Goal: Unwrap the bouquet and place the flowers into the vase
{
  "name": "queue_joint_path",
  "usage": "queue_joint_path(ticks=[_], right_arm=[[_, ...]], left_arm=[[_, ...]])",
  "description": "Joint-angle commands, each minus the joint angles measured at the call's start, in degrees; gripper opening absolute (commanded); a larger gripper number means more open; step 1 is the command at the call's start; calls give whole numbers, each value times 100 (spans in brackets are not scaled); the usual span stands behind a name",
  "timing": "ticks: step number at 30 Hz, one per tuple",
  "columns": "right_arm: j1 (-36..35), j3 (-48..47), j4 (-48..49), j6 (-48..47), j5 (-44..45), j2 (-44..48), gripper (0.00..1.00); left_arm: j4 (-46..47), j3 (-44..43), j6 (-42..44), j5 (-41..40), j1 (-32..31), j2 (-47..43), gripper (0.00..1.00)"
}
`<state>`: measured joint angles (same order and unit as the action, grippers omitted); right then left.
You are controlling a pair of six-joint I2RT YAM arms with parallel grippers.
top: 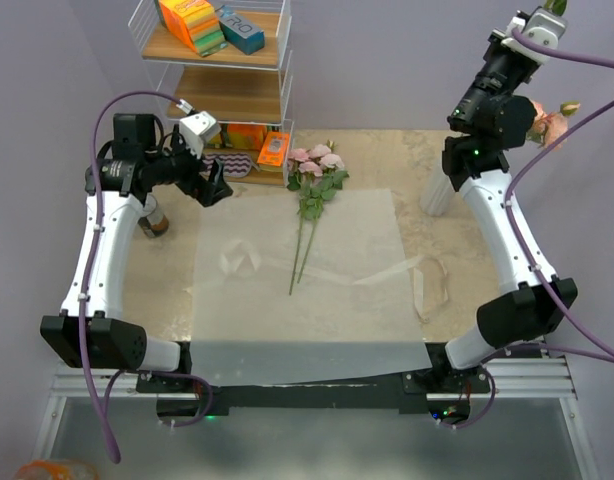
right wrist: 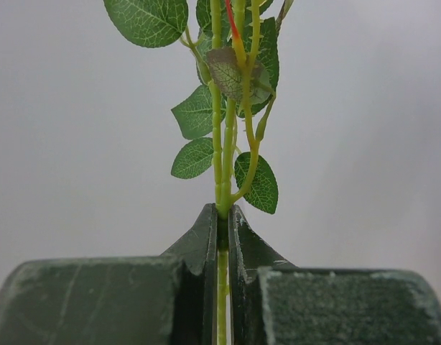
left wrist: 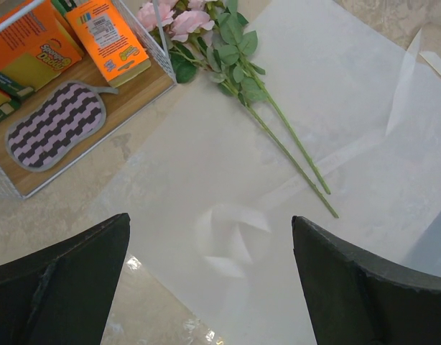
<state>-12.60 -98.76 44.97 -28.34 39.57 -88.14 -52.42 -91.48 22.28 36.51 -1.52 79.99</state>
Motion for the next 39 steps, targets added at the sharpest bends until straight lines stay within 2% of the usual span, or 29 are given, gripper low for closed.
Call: queue_joint_path(ticks=[1,15,21,30,33,34,35,37,39], right_arm=[[100,-46,381,-40,103,-150,0],[381,-82,689,-23,147,-546,0],[372,382,741,47,332,-451,0],[144,525,-374,179,1025,-230,1],[100,384,-1295,670,1447,-116,33],[109,332,-1594,828,1544,-107,55],[100,288,-2032,1073,1588,-37,61],[65,340,-2220,1198,1650,42,73],[38,349,-2579,1426,1668,174,78]], left_arm=[[-93,-256,162,102,38,-36,99],[-304,-239,522,-13,46,-80,99],[-242,-142,470,49,47,-97,99],[-233,-203,391,102,46,-176,99],[-233,-212,364,154,46,-238,99],[-242,-230,347,181,46,-255,99],[-242,-230,321,181,46,-281,99],[-259,-247,277,198,46,-308,99],[-268,-247,259,198,46,-369,99]])
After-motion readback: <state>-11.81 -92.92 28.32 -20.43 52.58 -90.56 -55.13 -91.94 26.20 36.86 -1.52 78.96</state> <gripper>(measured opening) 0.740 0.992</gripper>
